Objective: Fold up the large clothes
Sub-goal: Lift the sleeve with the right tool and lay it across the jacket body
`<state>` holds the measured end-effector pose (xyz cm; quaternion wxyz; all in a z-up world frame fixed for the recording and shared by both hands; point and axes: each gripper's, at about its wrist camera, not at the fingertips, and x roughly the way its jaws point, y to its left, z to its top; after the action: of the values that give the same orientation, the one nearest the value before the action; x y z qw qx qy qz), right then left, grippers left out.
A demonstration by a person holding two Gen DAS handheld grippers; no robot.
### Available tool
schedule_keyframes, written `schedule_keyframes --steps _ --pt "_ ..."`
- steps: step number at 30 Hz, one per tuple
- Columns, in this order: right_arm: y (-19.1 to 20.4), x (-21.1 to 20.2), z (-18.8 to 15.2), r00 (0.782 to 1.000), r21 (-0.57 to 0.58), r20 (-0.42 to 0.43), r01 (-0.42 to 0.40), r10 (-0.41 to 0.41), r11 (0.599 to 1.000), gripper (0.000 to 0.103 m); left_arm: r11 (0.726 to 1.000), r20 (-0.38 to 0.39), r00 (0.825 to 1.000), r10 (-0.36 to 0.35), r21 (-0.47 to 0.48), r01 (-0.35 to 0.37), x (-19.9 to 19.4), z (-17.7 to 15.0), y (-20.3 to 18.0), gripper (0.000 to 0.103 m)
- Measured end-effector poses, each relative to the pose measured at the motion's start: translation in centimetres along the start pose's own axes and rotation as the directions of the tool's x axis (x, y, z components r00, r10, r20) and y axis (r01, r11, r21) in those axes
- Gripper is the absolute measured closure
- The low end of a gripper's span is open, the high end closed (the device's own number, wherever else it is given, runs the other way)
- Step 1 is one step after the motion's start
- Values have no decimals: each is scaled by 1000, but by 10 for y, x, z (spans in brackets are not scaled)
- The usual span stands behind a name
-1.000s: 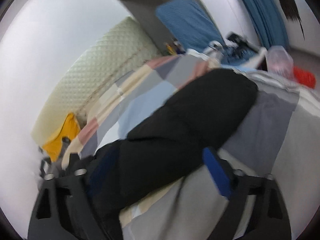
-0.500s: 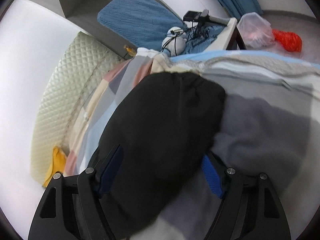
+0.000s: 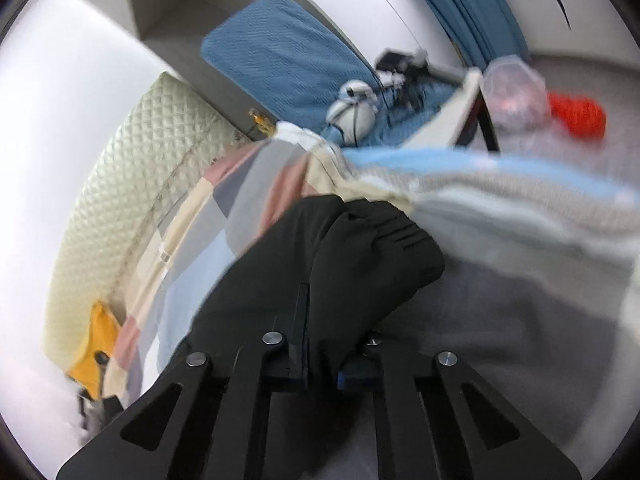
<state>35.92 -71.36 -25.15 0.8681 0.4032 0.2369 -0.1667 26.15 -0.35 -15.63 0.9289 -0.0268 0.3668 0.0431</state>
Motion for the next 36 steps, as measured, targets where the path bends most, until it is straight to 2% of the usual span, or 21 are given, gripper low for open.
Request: schedule_keyframes --steps 6,10,12,14,17,20,23,24,27,31,36 --pt "45 -61 32 998 -79 54 -19 23 997 100 1000 26 999 31 1 -31 -13 2 11 0" --pt "98 -109 46 995 -174 83 -43 58 984 101 999 24 999 40 16 -40 -20 1 18 0" --pt "128 -133 45 991 -212 101 -61 84 975 101 999 19 999 44 24 -44 -23 1 21 0" --pt "161 -153 39 987 -252 105 -93 123 963 101 995 1 997 80 65 -80 -25 0 20 0" --pt "211 -182 24 979 -326 104 -134 177 936 100 987 29 994 109 119 -111 -35 -7 20 0" --pt "279 -215 -1 964 -427 99 -182 247 885 100 986 50 993 109 117 -115 -46 -10 28 0" --pt "331 -240 -28 945 -498 81 -235 315 834 100 994 79 995 67 83 -74 -60 -8 41 0" --pt "356 -248 -44 942 -540 69 -241 328 806 100 995 85 995 57 81 -64 -64 -8 45 0" --pt "398 -254 -81 936 -587 19 -274 351 762 100 992 82 996 34 117 -43 -70 -11 48 0" --pt "435 -251 -126 925 -626 -37 -316 377 713 99 994 93 996 19 108 -29 -74 -15 59 0" --pt "479 -235 -207 904 -693 -166 -392 395 606 98 995 101 995 29 90 -38 -73 -14 80 0"
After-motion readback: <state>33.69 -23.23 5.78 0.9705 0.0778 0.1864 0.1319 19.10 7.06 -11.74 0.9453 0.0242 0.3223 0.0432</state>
